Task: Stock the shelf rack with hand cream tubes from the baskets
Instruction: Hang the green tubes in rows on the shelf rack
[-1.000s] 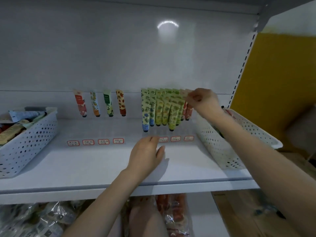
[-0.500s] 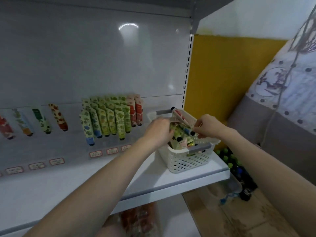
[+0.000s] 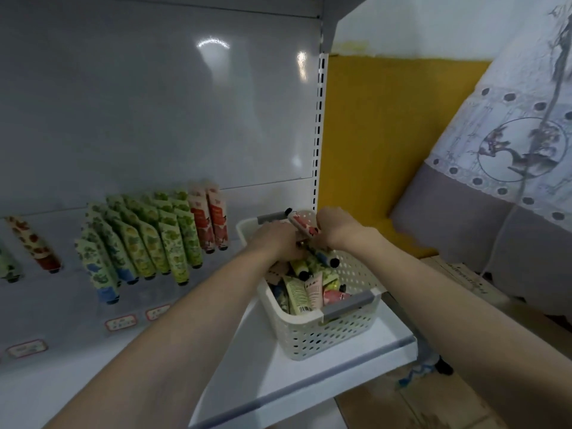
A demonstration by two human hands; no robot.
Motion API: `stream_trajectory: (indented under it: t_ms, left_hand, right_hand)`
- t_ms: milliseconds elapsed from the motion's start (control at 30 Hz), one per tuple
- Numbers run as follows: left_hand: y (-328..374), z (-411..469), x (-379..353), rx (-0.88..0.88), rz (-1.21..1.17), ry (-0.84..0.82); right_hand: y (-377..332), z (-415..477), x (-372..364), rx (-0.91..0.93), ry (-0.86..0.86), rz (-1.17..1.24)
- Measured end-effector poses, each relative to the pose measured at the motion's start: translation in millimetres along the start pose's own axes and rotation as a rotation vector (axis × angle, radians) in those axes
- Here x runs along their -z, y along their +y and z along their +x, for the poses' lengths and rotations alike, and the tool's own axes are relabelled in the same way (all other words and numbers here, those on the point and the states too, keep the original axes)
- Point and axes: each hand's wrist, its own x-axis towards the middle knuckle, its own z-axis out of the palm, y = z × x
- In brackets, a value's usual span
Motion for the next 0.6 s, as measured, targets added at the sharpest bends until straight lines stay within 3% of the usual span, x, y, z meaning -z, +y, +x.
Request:
stream_trajectory:
  t_ms: [100, 300, 467, 600]
  left_hand:
    - [-1, 0, -2, 0.002, -0.176, -0.157]
    - [0, -6, 4, 0.025, -0.254, -0.080]
    - [6, -23, 11, 0.084, -0.330, -0.064]
    - [10, -40, 25, 0.118, -0.568, -0.016]
  right_hand:
    - [-1, 0, -3, 0.017, 0.018, -0.110]
    - [-4, -3, 0, 0.027, -0.005, -0.146]
    - [-1, -12, 7, 0.001, 0.072, 0.126]
    - [15, -22, 25, 0.007, 0.281, 0.315]
